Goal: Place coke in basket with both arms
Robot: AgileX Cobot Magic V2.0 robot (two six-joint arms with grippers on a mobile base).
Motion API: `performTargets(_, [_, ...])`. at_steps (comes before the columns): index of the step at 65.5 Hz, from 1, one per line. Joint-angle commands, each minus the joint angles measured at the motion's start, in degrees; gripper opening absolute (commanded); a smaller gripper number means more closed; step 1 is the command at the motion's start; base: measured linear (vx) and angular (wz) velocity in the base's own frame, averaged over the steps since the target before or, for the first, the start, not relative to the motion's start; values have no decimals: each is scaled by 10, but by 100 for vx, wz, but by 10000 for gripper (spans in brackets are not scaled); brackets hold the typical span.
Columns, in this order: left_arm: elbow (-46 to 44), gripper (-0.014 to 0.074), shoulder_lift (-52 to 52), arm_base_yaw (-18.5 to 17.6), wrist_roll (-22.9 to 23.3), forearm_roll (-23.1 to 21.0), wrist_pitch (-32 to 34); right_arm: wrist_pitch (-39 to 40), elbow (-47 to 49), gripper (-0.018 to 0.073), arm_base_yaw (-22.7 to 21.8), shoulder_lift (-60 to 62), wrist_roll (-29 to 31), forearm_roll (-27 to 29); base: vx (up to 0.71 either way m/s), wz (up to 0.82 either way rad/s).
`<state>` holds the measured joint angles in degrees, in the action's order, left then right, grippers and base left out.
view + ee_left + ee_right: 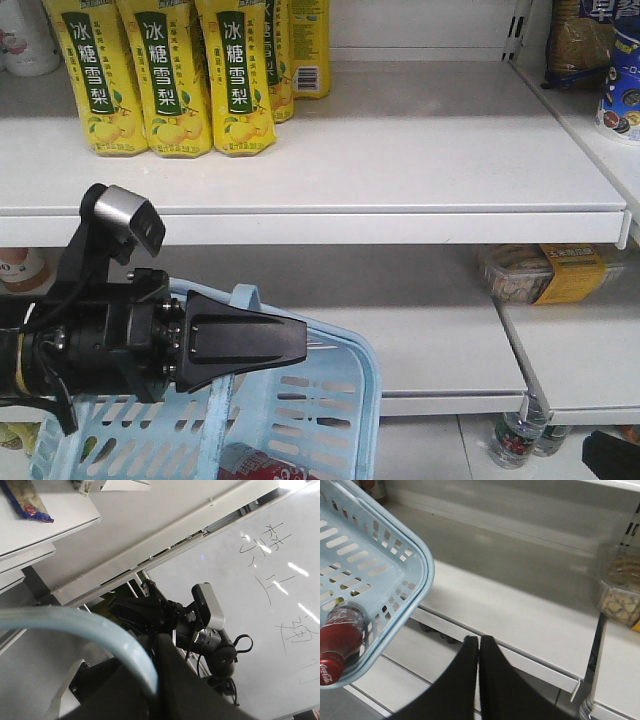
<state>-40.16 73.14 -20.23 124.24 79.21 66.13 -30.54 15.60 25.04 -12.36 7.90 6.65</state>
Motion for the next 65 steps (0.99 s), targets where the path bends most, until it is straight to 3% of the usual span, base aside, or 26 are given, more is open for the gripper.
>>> performTargets(1, [-19,-6,-16,-2,-3,-70,126,38,16,-5,-4,-5,0,-2,0,0])
performTargets(19, [-19,-6,-16,-2,-3,-71,125,38,16,-5,-4,-5,0,-2,0,0])
performTargets(34, [-19,-6,-16,-2,-13,-76,74,38,16,-5,-4,-5,0,-3,0,0])
performTargets(51, [-18,-6,-16,-2,-255,-77,0,39,16,-5,-4,-5,0,-2,0,0])
performTargets(60, [15,-6,-30,-2,-331,-113,-24,39,16,-5,-4,-5,0,-2,0,0])
performTargets(65, [50,-6,-47,-2,-340,-150,-57,39,16,-5,-4,-5,0,-2,0,0])
